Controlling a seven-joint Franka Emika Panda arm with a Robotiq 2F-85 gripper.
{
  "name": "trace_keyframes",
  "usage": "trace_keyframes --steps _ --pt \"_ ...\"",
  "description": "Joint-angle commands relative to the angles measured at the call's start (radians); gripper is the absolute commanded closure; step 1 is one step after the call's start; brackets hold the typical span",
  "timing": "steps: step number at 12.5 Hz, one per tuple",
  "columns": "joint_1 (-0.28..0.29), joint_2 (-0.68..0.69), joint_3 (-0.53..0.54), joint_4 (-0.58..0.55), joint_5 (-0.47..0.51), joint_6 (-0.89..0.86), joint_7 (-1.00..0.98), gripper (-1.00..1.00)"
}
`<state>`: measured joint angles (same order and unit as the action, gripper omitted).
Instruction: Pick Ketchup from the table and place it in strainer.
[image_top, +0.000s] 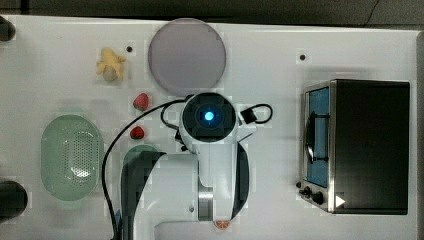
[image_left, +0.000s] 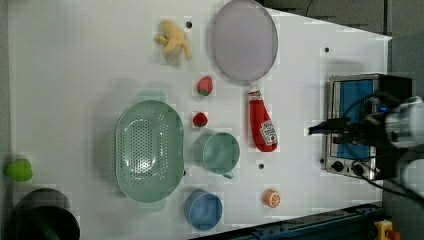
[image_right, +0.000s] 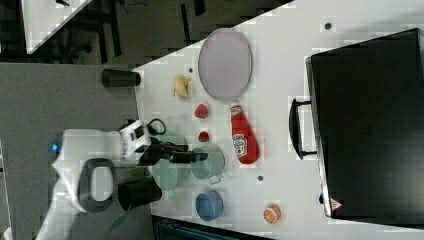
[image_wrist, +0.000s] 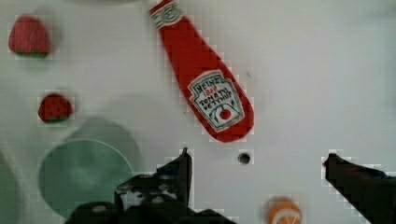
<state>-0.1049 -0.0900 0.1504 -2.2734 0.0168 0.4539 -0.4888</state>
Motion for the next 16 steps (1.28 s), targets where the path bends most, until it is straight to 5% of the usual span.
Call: trace_keyframes --steps 1,5,16 --pt "-0.005 0.014 0.012 -0.061 0.011 0.157 -0.36 -1.0" --pt "-0.005 0.12 0.012 -0.147 0.009 0.352 -0.45 -1.0" --pt "-0.006 0.406 -0.002 -0.148 0.009 0.594 -0.445 -1.0"
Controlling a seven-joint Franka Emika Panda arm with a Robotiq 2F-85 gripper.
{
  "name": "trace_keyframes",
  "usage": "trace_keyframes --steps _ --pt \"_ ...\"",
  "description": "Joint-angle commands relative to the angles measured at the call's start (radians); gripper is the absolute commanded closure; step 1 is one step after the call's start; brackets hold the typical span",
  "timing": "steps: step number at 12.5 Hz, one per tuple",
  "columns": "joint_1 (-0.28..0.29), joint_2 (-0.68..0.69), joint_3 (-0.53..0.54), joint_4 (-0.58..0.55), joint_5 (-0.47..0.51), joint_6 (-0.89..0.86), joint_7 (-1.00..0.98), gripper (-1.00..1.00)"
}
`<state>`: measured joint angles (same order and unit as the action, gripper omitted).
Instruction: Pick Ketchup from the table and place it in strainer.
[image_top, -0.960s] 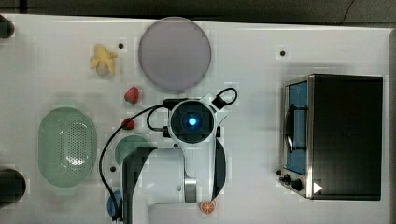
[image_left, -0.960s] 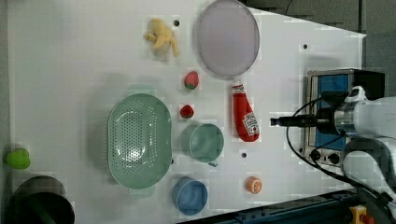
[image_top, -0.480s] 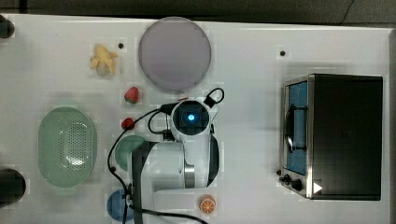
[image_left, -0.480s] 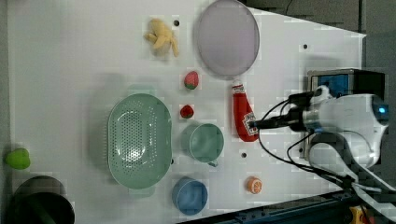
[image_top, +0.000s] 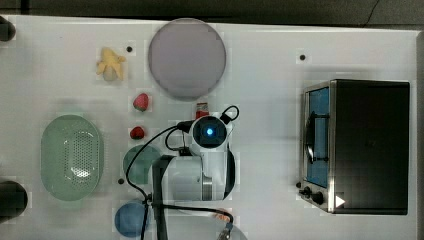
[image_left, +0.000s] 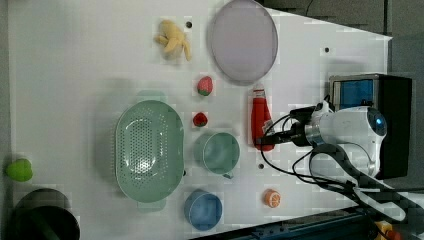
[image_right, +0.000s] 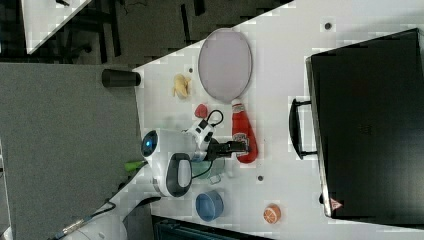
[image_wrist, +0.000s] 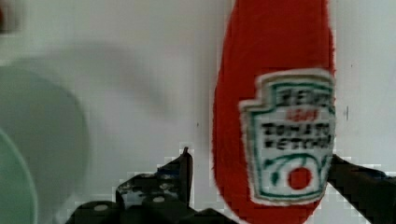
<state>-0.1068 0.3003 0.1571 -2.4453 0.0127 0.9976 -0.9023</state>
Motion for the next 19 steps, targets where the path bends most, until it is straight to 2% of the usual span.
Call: trace_keyframes --steps 1,2,5,9,14,19 --pt "-0.005 0.032 -0.011 0.023 0.013 0.075 -0.032 -1.0" --pt "-0.004 0.045 -0.012 0.022 0.013 0.092 -0.032 -0.91" --pt "-0.003 0.048 -0.009 0.022 0.013 0.096 -0.032 -0.24" --pt "-0.006 -0.069 -0.01 0.024 0.014 0.033 -0.032 -0.24" --pt "0.0 -0.358 0.002 0.037 0.015 -0.27 -0.029 -0.24" --pt "0.034 -0.547 0.097 0.077 0.024 -0.441 0.077 -0.24"
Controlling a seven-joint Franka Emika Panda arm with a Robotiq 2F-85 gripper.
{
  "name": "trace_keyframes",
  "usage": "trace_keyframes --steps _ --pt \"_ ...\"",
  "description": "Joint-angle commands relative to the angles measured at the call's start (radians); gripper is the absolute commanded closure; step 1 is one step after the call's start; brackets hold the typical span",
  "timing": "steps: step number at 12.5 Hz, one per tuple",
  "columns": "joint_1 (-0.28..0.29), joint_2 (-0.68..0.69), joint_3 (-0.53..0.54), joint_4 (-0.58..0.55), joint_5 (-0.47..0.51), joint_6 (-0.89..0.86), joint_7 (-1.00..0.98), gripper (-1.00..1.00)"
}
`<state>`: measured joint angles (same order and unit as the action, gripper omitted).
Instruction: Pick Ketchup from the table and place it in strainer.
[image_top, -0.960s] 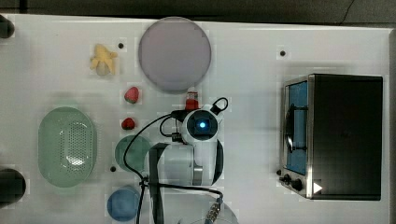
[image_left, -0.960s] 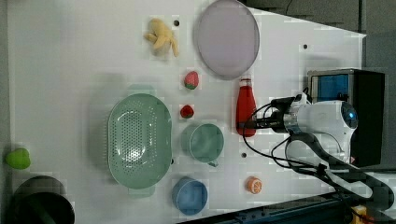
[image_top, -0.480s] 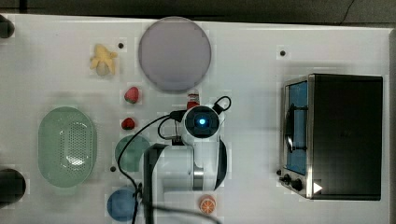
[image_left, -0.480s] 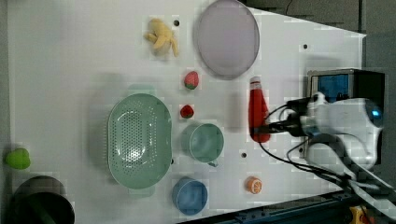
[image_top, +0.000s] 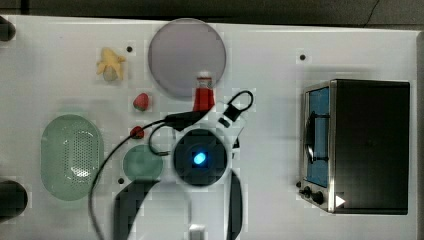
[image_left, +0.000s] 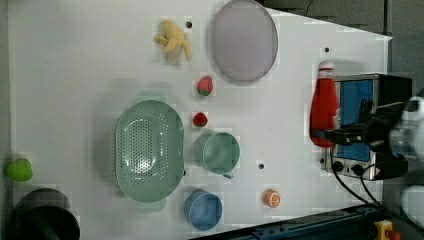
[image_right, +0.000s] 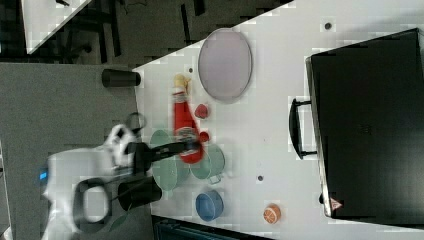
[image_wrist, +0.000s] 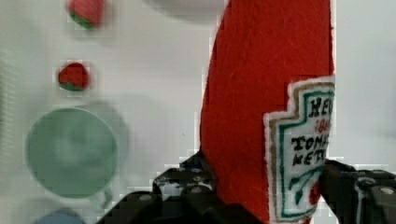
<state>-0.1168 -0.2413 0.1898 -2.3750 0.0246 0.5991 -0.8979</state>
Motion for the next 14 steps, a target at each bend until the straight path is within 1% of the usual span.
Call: trace_keyframes --steps 1,3,6,7,10,14 --pt "0.054 -0.014 0.096 0.015 0.014 -0.052 0.114 -0.24" --pt "0.074 -0.005 0.168 0.032 0.027 -0.05 0.24 -0.24" --pt "0.096 0.045 0.286 0.057 0.093 -0.034 0.448 -0.24" --pt "0.098 0.069 0.326 0.064 0.099 -0.005 0.51 -0.24" --pt "0.099 0.162 0.423 0.064 0.099 0.153 0.653 -0.24" --pt "0.105 0.329 0.508 0.068 0.099 0.324 0.792 -0.24"
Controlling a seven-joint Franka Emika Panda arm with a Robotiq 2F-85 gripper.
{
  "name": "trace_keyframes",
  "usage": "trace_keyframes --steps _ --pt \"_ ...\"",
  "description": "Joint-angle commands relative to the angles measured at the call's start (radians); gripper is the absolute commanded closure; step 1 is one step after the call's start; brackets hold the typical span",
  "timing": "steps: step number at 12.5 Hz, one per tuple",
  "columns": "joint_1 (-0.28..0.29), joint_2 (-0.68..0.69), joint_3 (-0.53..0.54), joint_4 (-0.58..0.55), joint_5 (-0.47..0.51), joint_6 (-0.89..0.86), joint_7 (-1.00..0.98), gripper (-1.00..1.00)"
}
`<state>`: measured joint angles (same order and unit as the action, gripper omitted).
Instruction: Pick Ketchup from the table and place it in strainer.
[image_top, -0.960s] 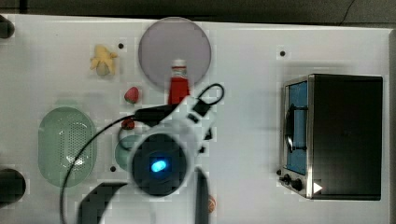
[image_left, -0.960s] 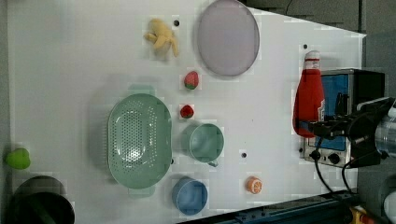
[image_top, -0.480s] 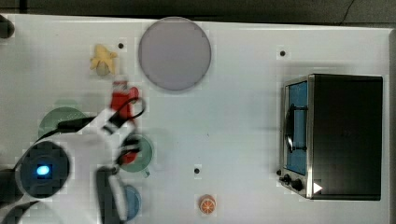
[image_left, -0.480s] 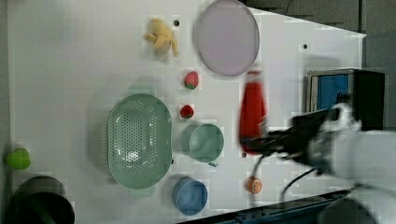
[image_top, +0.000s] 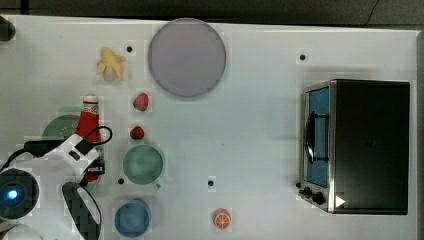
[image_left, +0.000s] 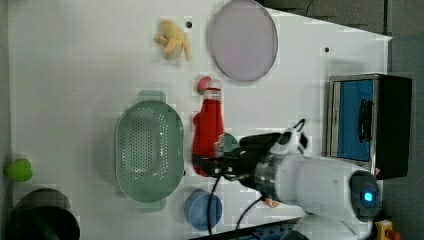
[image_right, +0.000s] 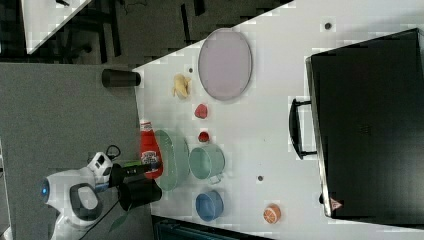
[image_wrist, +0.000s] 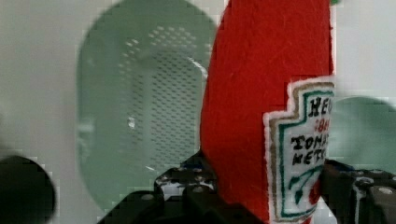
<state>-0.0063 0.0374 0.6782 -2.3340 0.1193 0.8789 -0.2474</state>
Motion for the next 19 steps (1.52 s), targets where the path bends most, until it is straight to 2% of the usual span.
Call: trace_keyframes --steps 1,4,5,8,9,11,15,19 --pt "-0.002 0.096 0.033 0.027 0.005 0.099 0.166 -0.24" --pt "0.016 0.217 0.049 0.028 0.002 0.215 0.216 -0.24" --pt "0.021 0.246 0.049 0.028 0.002 0.224 0.216 -0.29" --pt "0.022 0.289 0.047 0.033 0.002 0.241 0.216 -0.93" --pt "0.02 0.286 0.045 0.037 0.002 0.246 0.216 -1.0" --pt "0.007 0.255 0.042 0.058 0.003 0.243 0.221 -1.0" --pt "-0.092 0.115 0.004 0.116 0.018 0.185 0.222 -1.0" --pt "-0.2 -0.015 -0.122 0.21 0.051 -0.096 0.222 -1.0"
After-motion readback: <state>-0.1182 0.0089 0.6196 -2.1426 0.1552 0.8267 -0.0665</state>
